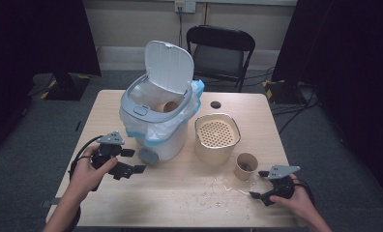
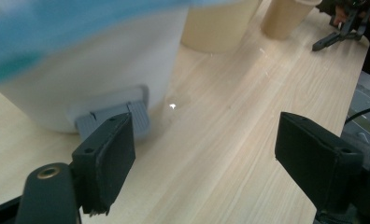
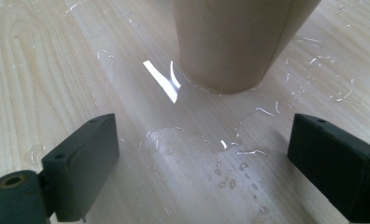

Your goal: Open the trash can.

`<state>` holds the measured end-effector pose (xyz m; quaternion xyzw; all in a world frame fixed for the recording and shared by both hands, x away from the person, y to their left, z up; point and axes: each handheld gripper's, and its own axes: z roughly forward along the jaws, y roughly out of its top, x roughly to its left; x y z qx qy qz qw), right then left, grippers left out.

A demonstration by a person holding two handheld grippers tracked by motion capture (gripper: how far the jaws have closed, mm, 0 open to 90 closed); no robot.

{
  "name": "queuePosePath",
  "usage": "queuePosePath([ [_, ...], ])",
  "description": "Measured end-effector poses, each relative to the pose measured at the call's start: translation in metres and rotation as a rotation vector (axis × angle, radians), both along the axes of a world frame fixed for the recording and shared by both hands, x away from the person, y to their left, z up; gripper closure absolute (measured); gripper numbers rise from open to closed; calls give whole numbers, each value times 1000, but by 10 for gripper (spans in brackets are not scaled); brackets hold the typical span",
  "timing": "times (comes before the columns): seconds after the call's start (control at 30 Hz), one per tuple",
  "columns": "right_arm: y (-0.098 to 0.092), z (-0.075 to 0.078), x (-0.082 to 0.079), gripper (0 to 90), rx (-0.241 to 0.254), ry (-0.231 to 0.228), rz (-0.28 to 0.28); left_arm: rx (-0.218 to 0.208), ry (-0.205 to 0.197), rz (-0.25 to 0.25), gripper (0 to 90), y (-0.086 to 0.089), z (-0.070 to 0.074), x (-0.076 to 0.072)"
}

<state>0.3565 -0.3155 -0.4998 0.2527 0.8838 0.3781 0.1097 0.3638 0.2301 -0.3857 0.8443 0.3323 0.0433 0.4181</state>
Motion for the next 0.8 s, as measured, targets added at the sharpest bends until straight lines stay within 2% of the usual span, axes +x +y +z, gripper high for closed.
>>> queuePosePath([
  [0.27, 0, 0, 0, 72, -2, 2, 4, 8, 34, 5, 199, -3, -38, -2],
  [0.3, 0, 0, 0, 71, -2, 2, 4, 9, 42, 3, 199, -4, -46, -3],
  [0.53, 0, 0, 0, 72, -2, 3, 4, 20, 58, -6, 199, -5, -65, -5],
  [0.8, 0, 0, 0, 72, -1, 3, 3, 35, 68, -22, 199, -7, -78, -10],
])
